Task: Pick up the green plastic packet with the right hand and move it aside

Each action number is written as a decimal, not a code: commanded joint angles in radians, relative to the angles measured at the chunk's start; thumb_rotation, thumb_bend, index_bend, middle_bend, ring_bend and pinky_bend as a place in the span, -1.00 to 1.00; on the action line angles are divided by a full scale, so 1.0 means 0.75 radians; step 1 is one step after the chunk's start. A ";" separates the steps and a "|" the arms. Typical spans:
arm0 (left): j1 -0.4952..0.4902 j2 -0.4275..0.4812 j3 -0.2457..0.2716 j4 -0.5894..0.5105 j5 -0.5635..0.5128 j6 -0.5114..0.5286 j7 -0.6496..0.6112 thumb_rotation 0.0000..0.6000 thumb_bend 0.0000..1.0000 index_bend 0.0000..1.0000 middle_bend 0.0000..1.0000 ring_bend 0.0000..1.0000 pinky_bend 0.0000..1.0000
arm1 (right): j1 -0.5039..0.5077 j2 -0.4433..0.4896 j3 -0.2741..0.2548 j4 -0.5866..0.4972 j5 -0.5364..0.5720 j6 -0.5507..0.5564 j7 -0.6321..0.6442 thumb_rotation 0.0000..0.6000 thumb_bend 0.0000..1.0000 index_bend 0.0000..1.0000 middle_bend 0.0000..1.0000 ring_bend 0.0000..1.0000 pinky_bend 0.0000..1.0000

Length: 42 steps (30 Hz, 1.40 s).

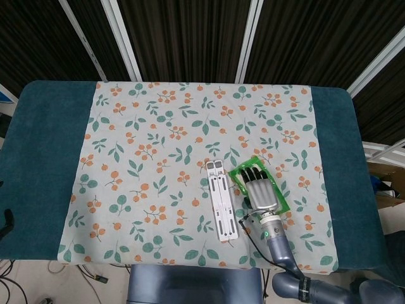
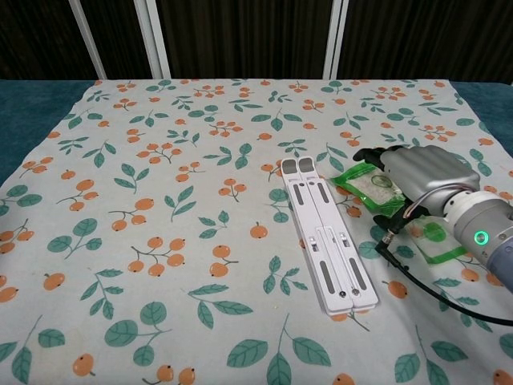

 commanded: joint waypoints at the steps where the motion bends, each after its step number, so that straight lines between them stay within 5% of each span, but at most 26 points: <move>1: 0.000 0.001 0.000 -0.001 -0.003 -0.001 0.001 1.00 0.09 -0.73 -1.00 -1.00 -1.00 | 0.010 -0.005 0.004 0.013 0.010 0.004 -0.003 1.00 -0.22 -0.66 -0.61 -0.66 -0.57; 22: 0.000 0.008 0.000 -0.014 -0.020 -0.010 0.004 1.00 0.09 -0.73 -1.00 -1.00 -1.00 | 0.117 -0.033 0.008 0.153 0.097 -0.043 -0.143 1.00 -0.19 -0.49 -0.44 -0.50 -0.55; 42: 0.001 0.012 0.000 -0.020 -0.026 -0.015 -0.008 1.00 0.09 -0.72 -1.00 -1.00 -1.00 | 0.184 -0.088 0.034 0.307 0.092 0.005 -0.076 1.00 0.19 -0.12 -0.09 -0.10 -0.35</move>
